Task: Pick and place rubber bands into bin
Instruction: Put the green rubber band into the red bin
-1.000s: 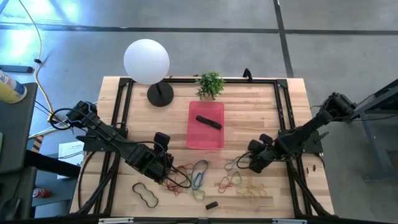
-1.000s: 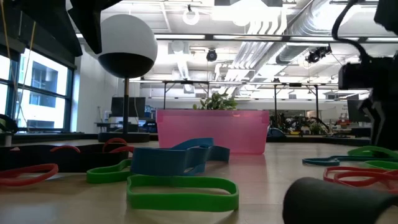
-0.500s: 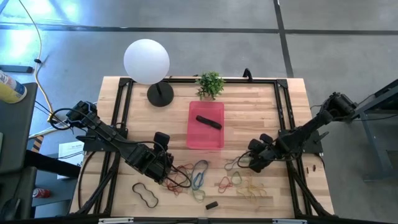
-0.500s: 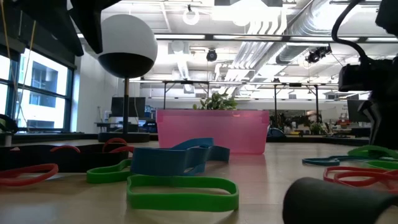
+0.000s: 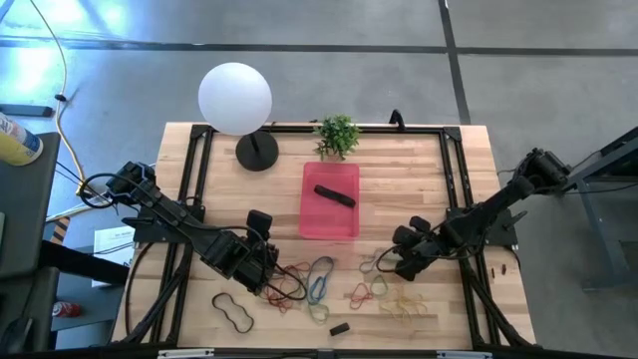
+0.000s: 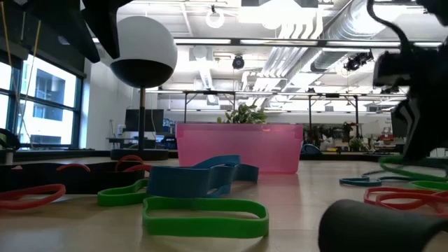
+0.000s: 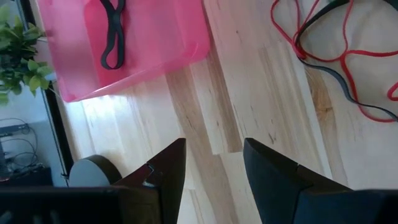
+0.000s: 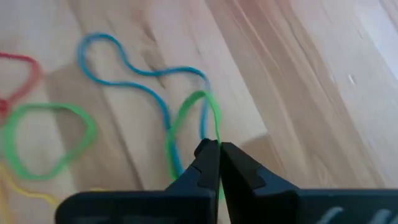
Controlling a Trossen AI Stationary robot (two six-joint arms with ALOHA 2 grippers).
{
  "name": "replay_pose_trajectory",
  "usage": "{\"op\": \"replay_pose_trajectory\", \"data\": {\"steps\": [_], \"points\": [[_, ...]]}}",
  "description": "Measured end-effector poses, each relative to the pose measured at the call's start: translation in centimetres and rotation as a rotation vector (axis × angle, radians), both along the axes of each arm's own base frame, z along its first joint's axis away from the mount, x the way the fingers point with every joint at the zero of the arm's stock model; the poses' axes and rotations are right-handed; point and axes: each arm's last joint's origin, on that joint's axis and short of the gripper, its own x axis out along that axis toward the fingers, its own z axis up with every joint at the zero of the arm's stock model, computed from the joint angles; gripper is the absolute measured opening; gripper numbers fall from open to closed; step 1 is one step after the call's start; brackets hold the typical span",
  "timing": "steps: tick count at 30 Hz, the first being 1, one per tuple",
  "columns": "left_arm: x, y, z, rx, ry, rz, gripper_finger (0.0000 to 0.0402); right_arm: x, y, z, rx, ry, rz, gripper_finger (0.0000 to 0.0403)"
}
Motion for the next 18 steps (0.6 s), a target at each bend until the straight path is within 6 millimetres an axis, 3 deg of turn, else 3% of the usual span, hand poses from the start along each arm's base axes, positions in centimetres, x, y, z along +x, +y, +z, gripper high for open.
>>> {"op": "replay_pose_trajectory", "data": {"steps": [12,18], "points": [[0.0,0.1,0.0,0.023,-0.012,0.002,0.0150,2.0,1.3,3.2,-0.031,-0.094,0.157,0.0001],[0.0,0.1,0.0,0.025,-0.013,0.003,0.0150,1.7,1.2,3.1,-0.038,-0.065,0.124,0.0001]]}}
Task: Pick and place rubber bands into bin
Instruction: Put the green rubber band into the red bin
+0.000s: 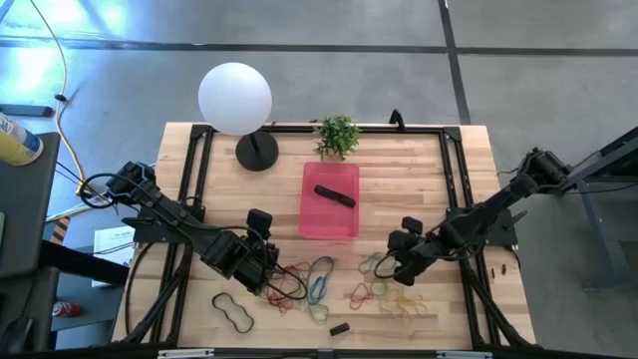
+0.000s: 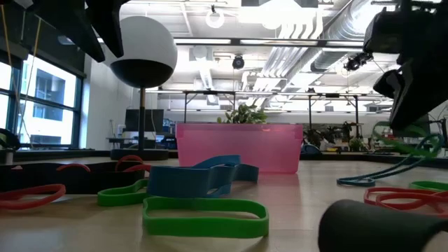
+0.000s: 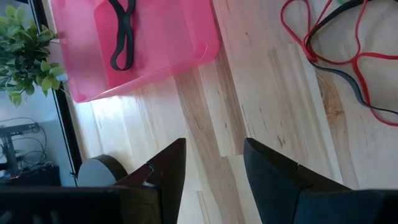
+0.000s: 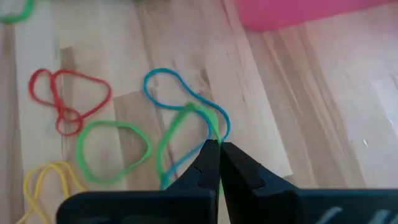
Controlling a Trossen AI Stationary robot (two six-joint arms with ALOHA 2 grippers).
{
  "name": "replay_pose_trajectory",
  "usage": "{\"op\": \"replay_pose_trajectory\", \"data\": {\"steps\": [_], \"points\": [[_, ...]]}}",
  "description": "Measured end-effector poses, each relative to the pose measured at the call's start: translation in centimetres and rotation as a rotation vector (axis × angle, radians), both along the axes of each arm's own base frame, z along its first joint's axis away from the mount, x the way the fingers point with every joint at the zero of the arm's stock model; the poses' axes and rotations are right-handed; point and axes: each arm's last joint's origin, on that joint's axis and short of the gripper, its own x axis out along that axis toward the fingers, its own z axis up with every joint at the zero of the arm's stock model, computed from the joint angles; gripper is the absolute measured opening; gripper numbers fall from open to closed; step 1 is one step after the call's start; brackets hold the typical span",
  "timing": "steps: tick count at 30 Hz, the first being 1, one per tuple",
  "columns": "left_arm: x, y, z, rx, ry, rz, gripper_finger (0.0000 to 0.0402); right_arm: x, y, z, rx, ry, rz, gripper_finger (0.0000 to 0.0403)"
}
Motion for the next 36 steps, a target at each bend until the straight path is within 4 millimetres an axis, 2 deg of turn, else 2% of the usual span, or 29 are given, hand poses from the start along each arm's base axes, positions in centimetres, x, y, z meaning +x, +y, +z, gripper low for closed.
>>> {"op": "replay_pose_trajectory", "data": {"steps": [6,13,21,28,32,36], "points": [[0.0,0.0,0.0,0.000,0.000,0.000,0.0150,0.6,0.4,1.0,0.059,-0.103,0.045,0.0001],[0.0,0.0,0.0,0.000,-0.006,0.000,0.0150,0.9,0.7,3.8,0.186,-0.295,0.110,0.0001],[0.1,0.0,0.1,0.014,-0.018,0.002,0.0150,-0.1,-0.5,6.5,0.116,-0.471,0.023,0.0000],[0.2,0.0,0.1,0.015,-0.038,0.003,0.0150,0.3,-3.2,7.6,-0.111,-0.547,-0.083,0.0000],[0.3,0.0,0.1,0.030,-0.049,0.005,0.0150,1.3,-5.7,7.4,-0.253,-0.527,-0.182,0.0000],[0.3,0.0,0.1,0.036,-0.052,0.005,0.0150,3.0,-8.6,7.2,-0.316,-0.530,-0.256,0.0000]]}}
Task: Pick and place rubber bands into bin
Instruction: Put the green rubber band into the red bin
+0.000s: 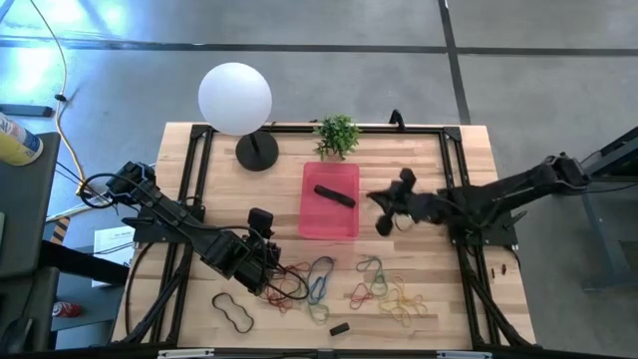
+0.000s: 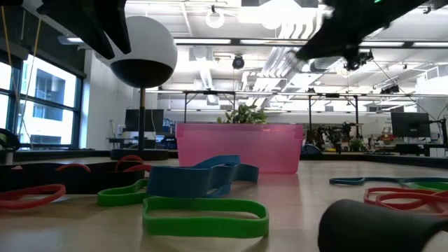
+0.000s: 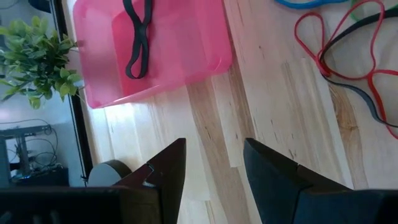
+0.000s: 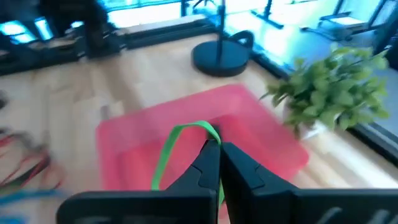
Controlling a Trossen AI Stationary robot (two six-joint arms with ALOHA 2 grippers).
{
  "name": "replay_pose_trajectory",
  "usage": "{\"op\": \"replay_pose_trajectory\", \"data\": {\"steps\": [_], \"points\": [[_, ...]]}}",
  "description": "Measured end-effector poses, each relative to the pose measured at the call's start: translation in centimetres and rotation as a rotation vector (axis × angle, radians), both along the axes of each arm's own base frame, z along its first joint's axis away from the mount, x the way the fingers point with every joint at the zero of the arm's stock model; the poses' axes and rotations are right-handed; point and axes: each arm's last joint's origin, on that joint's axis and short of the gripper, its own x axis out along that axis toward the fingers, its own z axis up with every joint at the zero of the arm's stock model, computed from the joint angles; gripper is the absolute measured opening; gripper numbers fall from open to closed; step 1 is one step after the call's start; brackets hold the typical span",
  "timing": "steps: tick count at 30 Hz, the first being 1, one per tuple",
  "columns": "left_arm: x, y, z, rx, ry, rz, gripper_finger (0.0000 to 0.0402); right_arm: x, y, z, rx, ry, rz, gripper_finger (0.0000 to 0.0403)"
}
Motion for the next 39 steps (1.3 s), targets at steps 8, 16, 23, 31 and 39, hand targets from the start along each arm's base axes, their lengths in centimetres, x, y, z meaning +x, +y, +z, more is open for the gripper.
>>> {"op": "replay_pose_trajectory", "data": {"steps": [8,16,23,31,39], "points": [[0.0,0.0,0.0,0.001,-0.006,0.001,0.0150,3.5,-5.2,-2.6,0.052,0.019,0.006,0.0000],[0.3,-0.1,0.1,0.012,-0.048,0.011,0.0150,5.2,-8.7,-5.6,0.140,0.014,-0.073,0.0000],[0.3,0.0,0.1,0.021,-0.055,0.012,0.0150,5.5,-10.2,-6.7,0.169,0.012,-0.079,0.0001],[0.3,0.0,0.1,0.025,-0.057,0.013,0.0150,5.4,-10.9,-6.8,0.180,0.012,-0.079,0.0002],[0.3,0.0,0.1,0.030,-0.055,0.009,0.0150,5.4,-10.8,-6.8,0.172,0.024,-0.024,0.0036]]}}
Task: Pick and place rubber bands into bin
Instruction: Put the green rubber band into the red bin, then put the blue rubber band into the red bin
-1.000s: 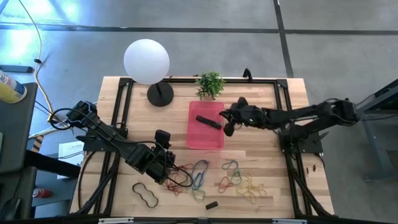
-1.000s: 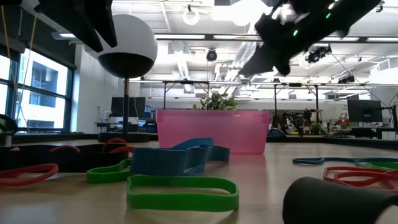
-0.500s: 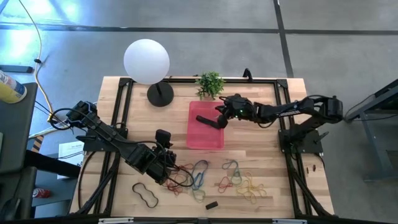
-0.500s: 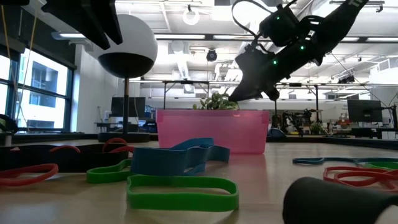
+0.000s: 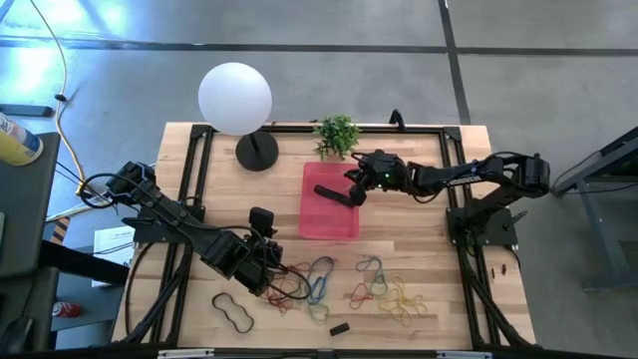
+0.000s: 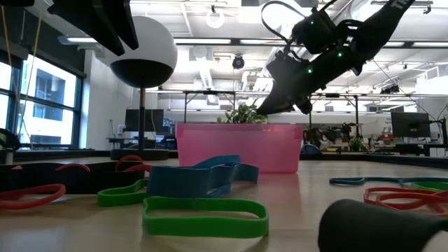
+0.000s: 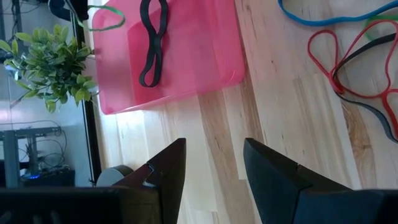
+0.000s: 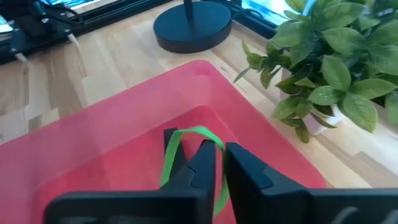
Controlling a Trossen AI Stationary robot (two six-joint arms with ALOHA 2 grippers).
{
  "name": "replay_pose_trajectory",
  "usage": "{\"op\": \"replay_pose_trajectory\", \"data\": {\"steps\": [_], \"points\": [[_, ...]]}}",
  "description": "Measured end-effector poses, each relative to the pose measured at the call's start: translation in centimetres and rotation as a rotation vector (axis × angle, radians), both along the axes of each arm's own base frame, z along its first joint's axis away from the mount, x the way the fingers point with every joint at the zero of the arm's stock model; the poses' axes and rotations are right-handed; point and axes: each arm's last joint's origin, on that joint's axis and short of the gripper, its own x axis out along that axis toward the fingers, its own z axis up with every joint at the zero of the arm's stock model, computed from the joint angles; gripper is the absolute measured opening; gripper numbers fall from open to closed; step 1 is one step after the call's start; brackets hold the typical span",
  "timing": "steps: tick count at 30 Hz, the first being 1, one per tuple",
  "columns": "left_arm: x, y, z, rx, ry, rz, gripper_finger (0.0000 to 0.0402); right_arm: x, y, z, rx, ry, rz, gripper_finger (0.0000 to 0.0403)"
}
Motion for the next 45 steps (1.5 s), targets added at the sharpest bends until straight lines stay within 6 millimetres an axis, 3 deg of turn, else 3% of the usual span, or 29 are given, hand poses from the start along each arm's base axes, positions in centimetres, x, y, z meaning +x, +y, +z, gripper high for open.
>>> {"op": "replay_pose_trajectory", "data": {"steps": [9,15,19,25,32,40,45], "points": [[0.0,0.0,0.0,0.002,0.003,-0.002,0.0150,0.0,0.0,0.0,0.013,-0.005,0.007,0.0117],[0.0,0.0,0.0,0.002,0.004,-0.002,0.0150,0.0,0.2,-0.1,0.068,-0.008,0.052,0.0137],[0.1,-0.2,0.0,-0.038,0.012,-0.024,0.0150,-0.2,0.8,0.8,0.113,-0.039,0.199,0.0140],[1.1,-1.1,0.0,-0.163,0.024,-0.192,0.0150,-1.5,3.2,2.7,0.222,-0.043,0.452,0.0140],[1.6,-1.5,0.1,-0.227,0.009,-0.257,0.0150,-4.4,7.4,3.8,0.297,0.130,0.582,0.0140],[2.0,-1.6,-1.0,-0.319,0.100,-0.293,0.0150,-7.2,11.4,4.1,0.280,0.297,0.561,0.0139],[2.8,-1.5,-2.6,-0.362,0.147,-0.245,0.0150,-8.1,13.8,3.1,0.251,0.314,0.535,0.0139]]}}
